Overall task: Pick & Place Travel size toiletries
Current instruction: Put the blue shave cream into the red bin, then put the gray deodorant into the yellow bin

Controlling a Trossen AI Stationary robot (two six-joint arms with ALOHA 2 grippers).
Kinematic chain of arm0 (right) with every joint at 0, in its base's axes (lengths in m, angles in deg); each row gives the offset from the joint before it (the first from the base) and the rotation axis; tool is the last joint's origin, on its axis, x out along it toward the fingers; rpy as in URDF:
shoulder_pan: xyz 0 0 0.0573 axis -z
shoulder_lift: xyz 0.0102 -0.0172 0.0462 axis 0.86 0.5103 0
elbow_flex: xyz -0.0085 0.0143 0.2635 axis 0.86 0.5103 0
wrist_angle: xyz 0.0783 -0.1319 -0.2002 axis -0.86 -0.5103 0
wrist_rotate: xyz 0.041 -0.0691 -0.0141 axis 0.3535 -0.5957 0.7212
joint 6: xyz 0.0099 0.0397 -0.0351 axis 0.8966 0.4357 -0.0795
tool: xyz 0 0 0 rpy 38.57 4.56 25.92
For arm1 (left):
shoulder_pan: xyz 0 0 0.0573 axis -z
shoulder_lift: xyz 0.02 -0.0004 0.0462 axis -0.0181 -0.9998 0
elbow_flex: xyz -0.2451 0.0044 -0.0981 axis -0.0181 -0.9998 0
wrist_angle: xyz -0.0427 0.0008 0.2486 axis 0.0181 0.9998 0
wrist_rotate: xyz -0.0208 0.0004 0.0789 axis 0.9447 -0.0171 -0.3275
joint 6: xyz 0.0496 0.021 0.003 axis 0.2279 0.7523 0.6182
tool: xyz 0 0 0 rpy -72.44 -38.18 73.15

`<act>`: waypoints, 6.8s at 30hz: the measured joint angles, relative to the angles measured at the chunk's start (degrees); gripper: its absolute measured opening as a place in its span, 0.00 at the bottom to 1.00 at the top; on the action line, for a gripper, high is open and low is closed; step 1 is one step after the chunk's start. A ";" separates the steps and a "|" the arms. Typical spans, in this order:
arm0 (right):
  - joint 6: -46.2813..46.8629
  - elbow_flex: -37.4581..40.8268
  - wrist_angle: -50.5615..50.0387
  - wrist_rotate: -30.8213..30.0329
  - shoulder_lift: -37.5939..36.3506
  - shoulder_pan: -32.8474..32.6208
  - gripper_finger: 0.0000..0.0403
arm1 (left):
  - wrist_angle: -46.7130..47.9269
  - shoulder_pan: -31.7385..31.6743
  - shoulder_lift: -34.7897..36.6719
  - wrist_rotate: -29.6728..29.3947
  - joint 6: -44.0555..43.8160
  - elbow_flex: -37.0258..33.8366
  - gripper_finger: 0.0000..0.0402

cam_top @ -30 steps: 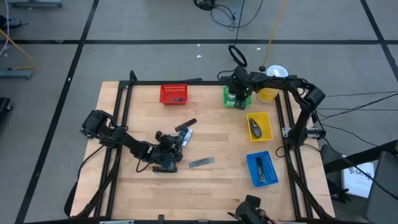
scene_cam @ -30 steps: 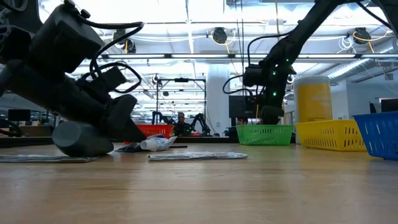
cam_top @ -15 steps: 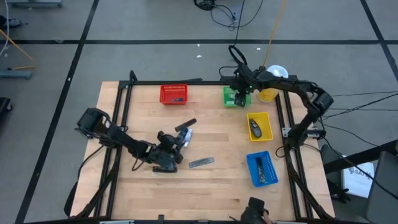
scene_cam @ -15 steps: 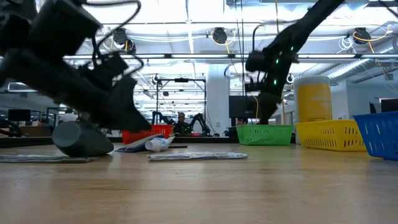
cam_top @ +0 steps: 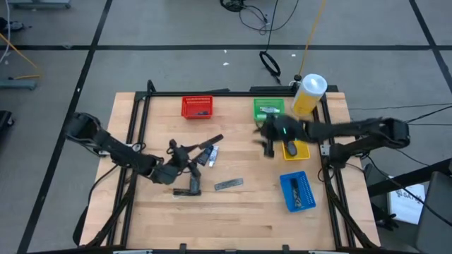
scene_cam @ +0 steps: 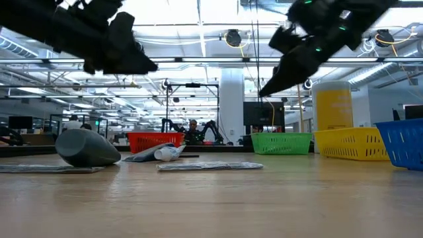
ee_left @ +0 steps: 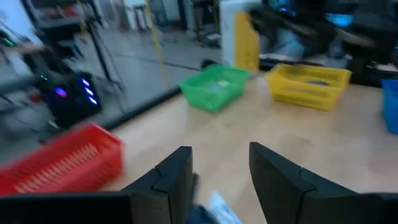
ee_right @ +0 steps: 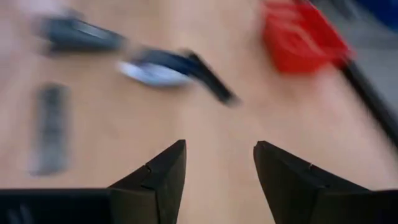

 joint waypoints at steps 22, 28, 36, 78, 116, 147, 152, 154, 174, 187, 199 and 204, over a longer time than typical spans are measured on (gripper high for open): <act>3.99 6.06 56.28 -16.68 32.82 -14.90 0.36 | 35.86 -22.55 19.05 20.35 -3.07 6.75 0.39; 4.07 5.06 56.59 -16.64 36.79 -12.39 0.36 | 50.98 -31.14 13.43 39.76 -15.24 10.29 0.39; 4.50 5.11 56.81 -16.44 38.62 -10.85 0.35 | 49.69 -34.51 2.08 62.80 -17.42 10.29 0.58; 4.50 5.09 56.63 -16.40 38.53 -10.87 0.33 | 34.23 -18.79 -15.31 34.50 -36.18 13.18 0.30; 4.51 5.09 56.66 -16.40 38.53 -10.87 0.33 | 44.44 -63.02 -20.75 51.27 50.82 29.99 0.28; 4.60 5.09 57.14 -16.41 38.53 -10.88 0.33 | 51.70 -51.04 -1.71 40.42 34.32 29.97 0.73; 4.77 5.09 57.14 -16.39 38.53 -10.90 0.33 | 56.38 -43.20 3.99 44.08 19.49 29.97 0.73; 5.45 5.09 57.14 -16.39 38.53 -10.96 0.33 | 57.16 -39.14 4.74 44.66 14.79 29.97 0.73; 7.59 5.11 43.20 -1.30 15.46 -13.09 0.58 | 37.83 -8.33 4.02 26.64 -15.73 13.18 0.73; 7.56 5.11 39.16 -1.46 15.30 -13.96 0.85 | 55.42 2.29 3.30 45.54 -58.15 13.18 0.73; 7.10 5.11 39.26 -1.53 15.32 -13.89 0.85 | 55.60 2.33 3.26 46.48 -71.00 13.20 0.73; 7.10 5.11 39.24 -1.53 15.32 -13.89 0.85 | 55.34 2.35 2.72 45.68 -72.91 13.20 0.73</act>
